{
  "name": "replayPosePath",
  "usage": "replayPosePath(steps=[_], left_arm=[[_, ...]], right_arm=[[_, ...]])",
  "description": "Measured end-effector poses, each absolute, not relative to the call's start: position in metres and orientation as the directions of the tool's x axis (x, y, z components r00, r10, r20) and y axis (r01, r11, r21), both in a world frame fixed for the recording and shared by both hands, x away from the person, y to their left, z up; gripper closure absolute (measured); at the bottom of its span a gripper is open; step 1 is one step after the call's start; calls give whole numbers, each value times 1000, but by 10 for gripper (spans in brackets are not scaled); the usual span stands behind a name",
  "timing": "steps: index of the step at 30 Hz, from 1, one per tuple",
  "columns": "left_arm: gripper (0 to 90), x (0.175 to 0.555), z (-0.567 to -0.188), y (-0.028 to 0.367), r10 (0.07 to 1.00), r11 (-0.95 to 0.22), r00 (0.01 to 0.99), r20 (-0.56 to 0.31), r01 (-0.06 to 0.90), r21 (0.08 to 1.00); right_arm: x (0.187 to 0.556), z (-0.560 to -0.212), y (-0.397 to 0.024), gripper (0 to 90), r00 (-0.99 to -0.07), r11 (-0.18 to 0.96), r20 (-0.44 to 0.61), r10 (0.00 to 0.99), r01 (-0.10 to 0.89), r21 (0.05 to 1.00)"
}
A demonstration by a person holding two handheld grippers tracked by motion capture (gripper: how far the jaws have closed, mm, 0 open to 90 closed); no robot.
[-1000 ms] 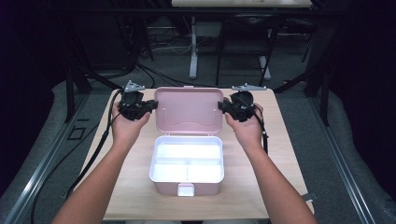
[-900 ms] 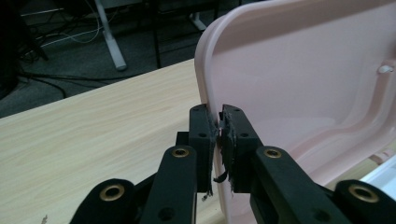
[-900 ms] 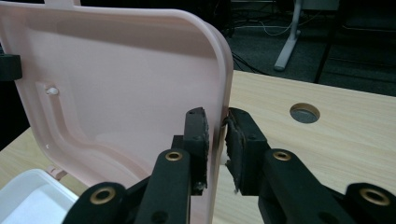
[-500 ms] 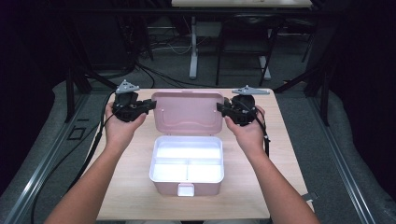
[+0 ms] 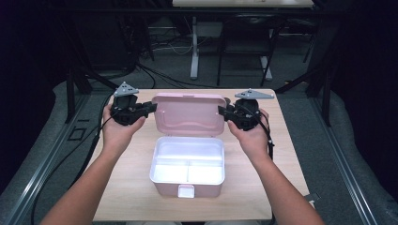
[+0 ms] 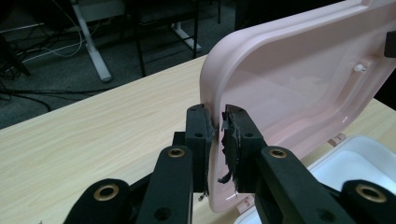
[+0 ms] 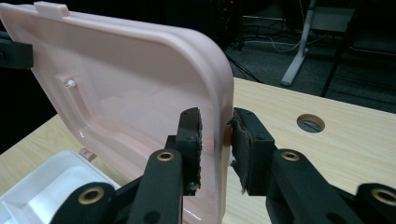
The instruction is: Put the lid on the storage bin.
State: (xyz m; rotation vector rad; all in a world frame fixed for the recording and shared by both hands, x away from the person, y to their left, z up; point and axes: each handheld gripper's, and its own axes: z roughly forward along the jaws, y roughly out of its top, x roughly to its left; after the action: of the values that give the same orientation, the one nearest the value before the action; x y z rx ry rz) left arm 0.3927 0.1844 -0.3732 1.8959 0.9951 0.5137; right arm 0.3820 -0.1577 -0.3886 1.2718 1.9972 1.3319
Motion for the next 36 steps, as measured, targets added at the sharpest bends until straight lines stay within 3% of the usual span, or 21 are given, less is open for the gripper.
replayPosePath(steps=[12,22,36], left_arm=[[783,380,-369,185,775,-295,631,-36,411,863],[706,362,-367,185,733,-340,680,-13,383,859],[686,344,-377,190,722,-346,692,-16,381,857]], right_arm=[[365,-385,-155,714,-526,146,111,843,422,895],[343,-384,-160,640,-557,175,96,825,414,893],[330,-392,-167,657,-573,189,95,814,417,889]])
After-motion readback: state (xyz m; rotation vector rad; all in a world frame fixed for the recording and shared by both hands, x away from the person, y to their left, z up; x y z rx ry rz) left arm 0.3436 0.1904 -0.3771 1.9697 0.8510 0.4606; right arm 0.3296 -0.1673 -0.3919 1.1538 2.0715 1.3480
